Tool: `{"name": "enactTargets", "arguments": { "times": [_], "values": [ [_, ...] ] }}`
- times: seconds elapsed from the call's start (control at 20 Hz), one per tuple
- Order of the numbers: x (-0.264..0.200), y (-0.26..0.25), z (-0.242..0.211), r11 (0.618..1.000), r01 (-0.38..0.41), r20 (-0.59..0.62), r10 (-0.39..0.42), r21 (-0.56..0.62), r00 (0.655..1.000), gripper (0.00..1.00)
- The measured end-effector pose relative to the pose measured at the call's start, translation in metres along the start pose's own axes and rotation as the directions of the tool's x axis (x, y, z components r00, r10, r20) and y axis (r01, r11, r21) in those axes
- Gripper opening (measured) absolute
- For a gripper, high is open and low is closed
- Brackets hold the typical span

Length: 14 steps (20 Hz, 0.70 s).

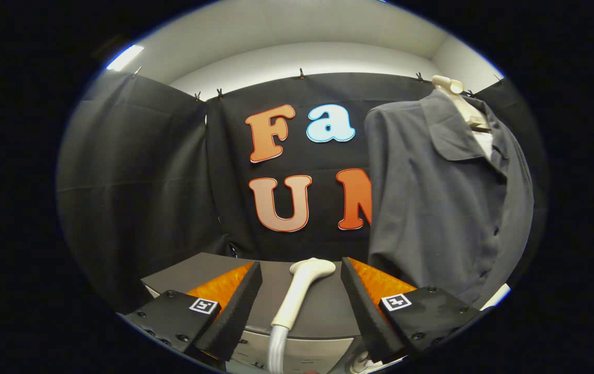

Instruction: Iron the clothes twice with a garment steamer, once on the left side and once on the right side.

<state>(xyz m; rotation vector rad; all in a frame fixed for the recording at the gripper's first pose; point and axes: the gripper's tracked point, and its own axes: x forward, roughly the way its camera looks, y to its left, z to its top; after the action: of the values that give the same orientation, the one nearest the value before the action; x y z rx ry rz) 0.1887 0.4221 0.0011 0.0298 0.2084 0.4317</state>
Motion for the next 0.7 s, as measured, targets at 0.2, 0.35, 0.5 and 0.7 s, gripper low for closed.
{"name": "enactTargets", "arguments": {
  "times": [0.2,0.35,0.5,0.7],
  "values": [
    [0.057,0.018,-0.046,0.997,0.06,-0.14,-0.067,-0.056,0.988,0.98],
    [0.082,0.014,-0.07,0.992,0.101,-0.211,-0.116,-0.08,0.971,0.98],
    [0.098,0.006,-0.095,0.987,0.135,-0.276,-0.155,-0.091,0.949,0.99],
    [0.112,0.004,-0.129,0.99,0.129,-0.403,-0.14,-0.054,0.904,0.99]
  ]
}}
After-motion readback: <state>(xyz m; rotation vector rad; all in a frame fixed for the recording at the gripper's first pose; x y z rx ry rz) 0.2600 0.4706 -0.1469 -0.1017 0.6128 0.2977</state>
